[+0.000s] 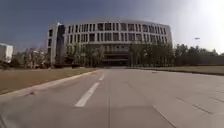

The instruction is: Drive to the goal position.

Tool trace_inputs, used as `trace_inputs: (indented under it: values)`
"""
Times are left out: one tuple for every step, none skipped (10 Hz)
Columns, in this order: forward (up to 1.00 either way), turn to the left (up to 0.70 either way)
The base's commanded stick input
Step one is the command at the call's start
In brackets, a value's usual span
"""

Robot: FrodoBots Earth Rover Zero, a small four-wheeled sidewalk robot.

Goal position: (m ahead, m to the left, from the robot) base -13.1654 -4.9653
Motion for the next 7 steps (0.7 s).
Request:
trace_inputs:
  values:
    - [0.70,0.02]
    - [0.70,0.02]
    - [0.70,0.02]
    - [0.70,0.00]
    - [0.70,0.00]
    - [0.70,0.00]
    - [0.70,0.00]
